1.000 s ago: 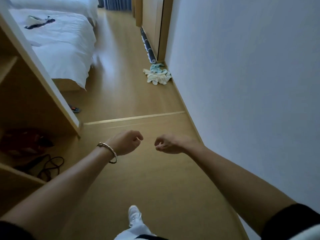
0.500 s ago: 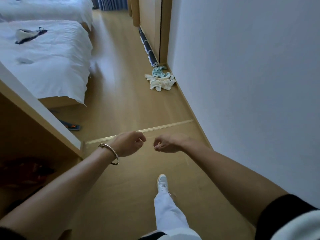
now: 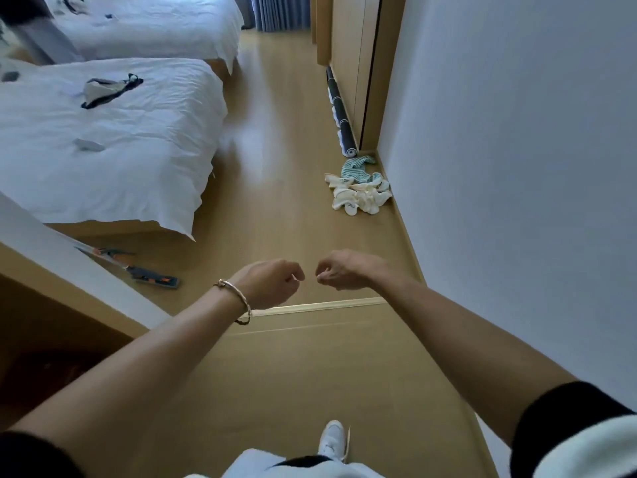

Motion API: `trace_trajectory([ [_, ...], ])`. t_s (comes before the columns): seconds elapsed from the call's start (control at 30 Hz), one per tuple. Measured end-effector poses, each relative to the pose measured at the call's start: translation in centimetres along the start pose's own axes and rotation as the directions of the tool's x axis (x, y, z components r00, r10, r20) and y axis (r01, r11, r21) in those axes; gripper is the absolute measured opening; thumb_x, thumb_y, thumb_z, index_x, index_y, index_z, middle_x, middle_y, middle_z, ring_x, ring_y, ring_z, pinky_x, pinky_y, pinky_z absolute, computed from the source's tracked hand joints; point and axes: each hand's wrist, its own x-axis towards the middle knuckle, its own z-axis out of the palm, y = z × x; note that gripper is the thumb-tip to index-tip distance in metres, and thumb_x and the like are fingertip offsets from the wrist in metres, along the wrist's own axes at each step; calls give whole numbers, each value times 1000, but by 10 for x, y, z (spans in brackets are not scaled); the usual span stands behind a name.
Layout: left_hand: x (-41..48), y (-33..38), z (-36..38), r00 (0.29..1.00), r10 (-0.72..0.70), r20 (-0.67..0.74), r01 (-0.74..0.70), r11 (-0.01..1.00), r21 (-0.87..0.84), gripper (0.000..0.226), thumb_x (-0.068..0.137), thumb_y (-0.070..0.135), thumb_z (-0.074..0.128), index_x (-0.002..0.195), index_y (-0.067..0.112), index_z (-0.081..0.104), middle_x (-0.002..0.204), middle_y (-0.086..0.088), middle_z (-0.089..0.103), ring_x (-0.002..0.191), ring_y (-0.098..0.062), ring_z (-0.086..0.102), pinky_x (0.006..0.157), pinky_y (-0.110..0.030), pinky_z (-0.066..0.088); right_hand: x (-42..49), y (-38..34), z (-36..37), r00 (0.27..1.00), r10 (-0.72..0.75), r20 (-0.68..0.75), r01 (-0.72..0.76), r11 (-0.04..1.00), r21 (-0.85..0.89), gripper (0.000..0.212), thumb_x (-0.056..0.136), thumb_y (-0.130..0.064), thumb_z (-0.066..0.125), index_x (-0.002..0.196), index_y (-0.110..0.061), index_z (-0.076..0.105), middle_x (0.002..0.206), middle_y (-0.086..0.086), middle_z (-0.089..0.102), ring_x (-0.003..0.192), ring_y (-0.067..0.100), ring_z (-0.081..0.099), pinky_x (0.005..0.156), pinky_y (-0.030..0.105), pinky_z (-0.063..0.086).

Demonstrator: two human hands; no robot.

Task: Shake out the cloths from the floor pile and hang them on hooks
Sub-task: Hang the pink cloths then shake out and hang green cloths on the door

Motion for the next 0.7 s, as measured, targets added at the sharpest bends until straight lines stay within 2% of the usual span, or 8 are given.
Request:
trace_trajectory([
  [0.13, 54, -8, -15, 1000, -21, 8, 21, 1000, -14, 30, 94, 28, 42, 117, 30, 61, 115, 1, 65, 105, -20, 58, 84, -27, 44, 36, 23, -28, 1000, 2, 22, -3, 1000, 6, 33, 97, -29, 44, 124, -20, 61, 121, 6, 63, 108, 23, 61, 91, 35, 49],
  [0.4, 175, -29, -46, 999, 37, 17, -36, 998, -46, 29, 94, 27, 43, 117, 27, 61, 113, 0, 65, 102, -19, 59, 81, -26, 43, 124, 69, -85, 997, 55, 55, -55, 998, -15, 34, 97, -30, 45, 125, -20, 60, 127, 5, 61, 113, 23, 57, 95, 37, 47],
  [0.57, 281, -57, -75, 997, 76, 18, -74, 994, -75, 30, 93, 26, 43, 117, 27, 61, 113, 1, 65, 104, -19, 58, 82, -24, 41, 204, 96, -151, 991, 132, 22, -132, 991, -37, 35, 96, -31, 44, 126, -21, 60, 128, 2, 60, 113, 22, 56, 97, 38, 47],
  [0.7, 366, -81, -112, 992, 110, 58, -103, 989, -107, 31, 93, 26, 42, 118, 27, 60, 117, 2, 64, 106, -18, 57, 86, -25, 41, 262, 106, -216, 980, 199, 10, -199, 979, -37, 36, 97, -28, 42, 127, -19, 59, 131, 3, 59, 115, 21, 55, 95, 34, 47],
])
